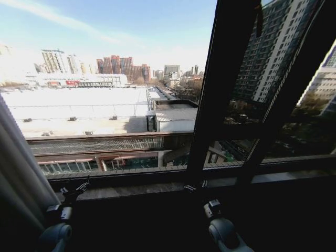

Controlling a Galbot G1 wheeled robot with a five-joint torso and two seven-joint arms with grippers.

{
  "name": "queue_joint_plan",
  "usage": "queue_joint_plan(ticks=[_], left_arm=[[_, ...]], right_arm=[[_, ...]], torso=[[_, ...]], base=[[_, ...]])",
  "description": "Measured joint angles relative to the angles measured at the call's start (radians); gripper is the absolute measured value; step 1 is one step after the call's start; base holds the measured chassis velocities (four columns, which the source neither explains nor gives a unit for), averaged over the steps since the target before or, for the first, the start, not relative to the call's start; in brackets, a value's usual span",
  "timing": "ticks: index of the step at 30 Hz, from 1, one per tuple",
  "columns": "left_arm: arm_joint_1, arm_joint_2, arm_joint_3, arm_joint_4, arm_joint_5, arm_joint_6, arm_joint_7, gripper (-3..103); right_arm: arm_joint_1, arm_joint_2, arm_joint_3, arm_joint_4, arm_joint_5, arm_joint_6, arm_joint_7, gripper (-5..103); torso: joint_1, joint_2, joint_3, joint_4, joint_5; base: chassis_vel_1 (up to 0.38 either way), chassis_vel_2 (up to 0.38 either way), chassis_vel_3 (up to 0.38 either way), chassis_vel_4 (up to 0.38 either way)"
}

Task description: Open the curtains by pulling them apart, changing their state from closed to fully open.

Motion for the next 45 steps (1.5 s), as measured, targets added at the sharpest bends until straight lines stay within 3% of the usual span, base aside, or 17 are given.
queue_joint_plan(ticks=[45], left_arm=[[0.000, 0.000, 0.000, 0.000, 0.000, 0.001, 0.000, 100]], right_arm=[[0.000, 0.000, 0.000, 0.000, 0.000, 0.000, 0.000, 100]], torso=[[0.000, 0.000, 0.000, 0.0002, 0.0001]], base=[[-0.337, -0.330, 0.334, 0.335]])
